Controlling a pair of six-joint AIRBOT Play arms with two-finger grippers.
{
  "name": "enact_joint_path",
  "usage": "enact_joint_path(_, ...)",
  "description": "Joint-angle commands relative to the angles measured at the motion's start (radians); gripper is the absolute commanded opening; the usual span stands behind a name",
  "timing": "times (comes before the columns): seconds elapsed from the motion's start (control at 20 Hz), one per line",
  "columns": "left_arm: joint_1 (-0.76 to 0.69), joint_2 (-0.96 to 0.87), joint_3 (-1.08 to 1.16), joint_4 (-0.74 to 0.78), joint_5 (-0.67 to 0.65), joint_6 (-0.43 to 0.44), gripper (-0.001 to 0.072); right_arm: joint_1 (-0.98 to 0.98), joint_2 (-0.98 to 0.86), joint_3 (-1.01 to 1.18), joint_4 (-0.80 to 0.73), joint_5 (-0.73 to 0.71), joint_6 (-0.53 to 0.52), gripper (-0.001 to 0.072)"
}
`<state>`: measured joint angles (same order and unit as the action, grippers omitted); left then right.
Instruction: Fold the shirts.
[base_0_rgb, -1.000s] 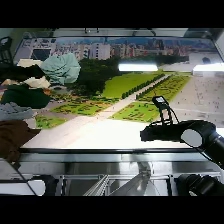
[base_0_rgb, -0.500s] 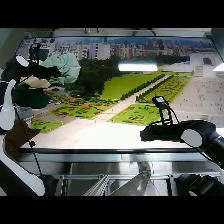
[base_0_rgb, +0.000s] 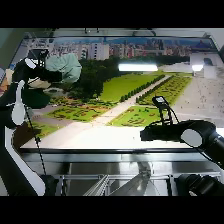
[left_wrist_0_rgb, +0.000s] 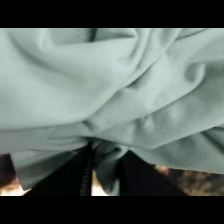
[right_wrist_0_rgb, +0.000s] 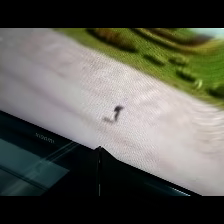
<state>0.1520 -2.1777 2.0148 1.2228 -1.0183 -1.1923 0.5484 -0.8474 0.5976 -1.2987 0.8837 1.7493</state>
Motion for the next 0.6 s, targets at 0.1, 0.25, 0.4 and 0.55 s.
enact_joint_path(0.1,0.000,0.006,0.009,0.003,-0.065,-0.006,0.0019,0.000,0.000,0.001,0.000,-0.021,0.000,0.0020)
enact_joint_path(0.25,0.000,0.114,0.009,-0.025,-0.172,-0.001,0.0018,0.000,0.000,0.003,0.000,-0.023,0.001,0.0020)
enact_joint_path(0.4,-0.005,0.267,0.007,-0.311,-0.400,0.067,0.0019,-0.001,0.000,0.010,-0.001,-0.024,0.002,0.0020)
enact_joint_path(0.55,-0.066,0.403,-0.086,-0.652,-0.580,0.101,0.0019,-0.057,0.002,0.011,-0.007,-0.023,0.044,0.0020)
